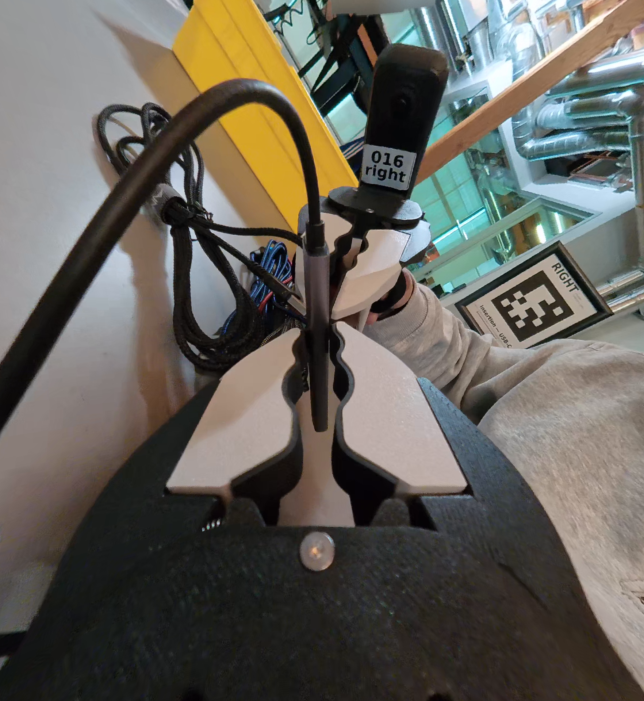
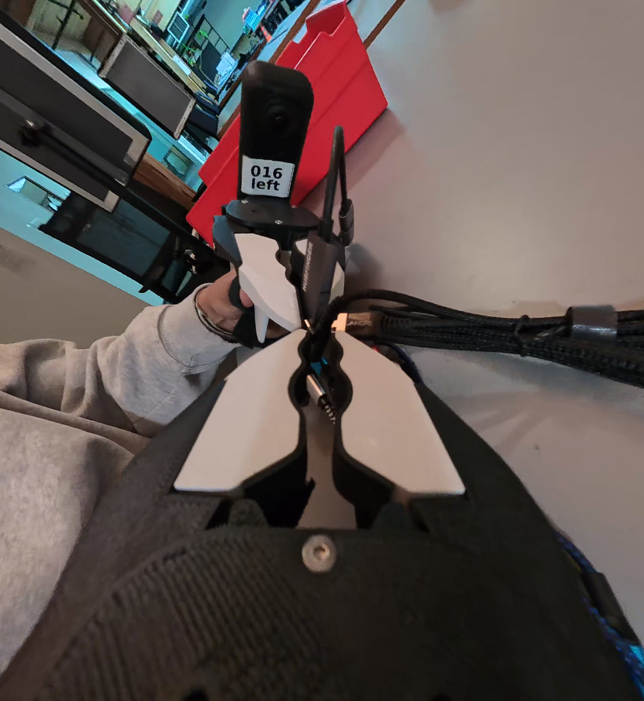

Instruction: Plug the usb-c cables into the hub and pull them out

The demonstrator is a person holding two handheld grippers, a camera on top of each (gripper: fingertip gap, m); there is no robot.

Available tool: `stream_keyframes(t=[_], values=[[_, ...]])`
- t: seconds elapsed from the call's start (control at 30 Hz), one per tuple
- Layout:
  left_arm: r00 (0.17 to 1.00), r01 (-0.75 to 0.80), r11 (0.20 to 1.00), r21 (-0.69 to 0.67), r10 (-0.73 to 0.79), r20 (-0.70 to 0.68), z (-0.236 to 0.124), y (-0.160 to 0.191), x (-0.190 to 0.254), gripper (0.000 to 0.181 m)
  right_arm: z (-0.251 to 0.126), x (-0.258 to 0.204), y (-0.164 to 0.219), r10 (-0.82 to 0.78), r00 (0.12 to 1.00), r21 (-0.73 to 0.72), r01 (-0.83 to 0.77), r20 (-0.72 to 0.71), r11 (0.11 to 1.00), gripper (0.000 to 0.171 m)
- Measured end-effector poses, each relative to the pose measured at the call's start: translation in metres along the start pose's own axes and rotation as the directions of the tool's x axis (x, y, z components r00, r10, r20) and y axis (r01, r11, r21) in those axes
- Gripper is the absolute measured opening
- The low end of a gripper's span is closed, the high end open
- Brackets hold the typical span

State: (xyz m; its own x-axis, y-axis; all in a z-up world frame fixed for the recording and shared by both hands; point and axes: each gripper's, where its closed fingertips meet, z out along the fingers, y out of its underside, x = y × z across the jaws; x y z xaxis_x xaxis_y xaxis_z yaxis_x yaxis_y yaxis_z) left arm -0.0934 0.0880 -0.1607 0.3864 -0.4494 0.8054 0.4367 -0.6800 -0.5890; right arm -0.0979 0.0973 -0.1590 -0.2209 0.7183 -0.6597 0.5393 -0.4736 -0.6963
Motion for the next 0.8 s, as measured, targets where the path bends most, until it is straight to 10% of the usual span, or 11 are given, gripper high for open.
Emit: stream_keyframes(t=[0.8], values=[[0.984,-0.08,0.99,-0.12,0.059,-0.171,0.002,0.02,0.027,0.008,-0.011,-0.02,0.019,-0.116,0.988,-0.247,0.089,-0.097,0.965,0.008]])
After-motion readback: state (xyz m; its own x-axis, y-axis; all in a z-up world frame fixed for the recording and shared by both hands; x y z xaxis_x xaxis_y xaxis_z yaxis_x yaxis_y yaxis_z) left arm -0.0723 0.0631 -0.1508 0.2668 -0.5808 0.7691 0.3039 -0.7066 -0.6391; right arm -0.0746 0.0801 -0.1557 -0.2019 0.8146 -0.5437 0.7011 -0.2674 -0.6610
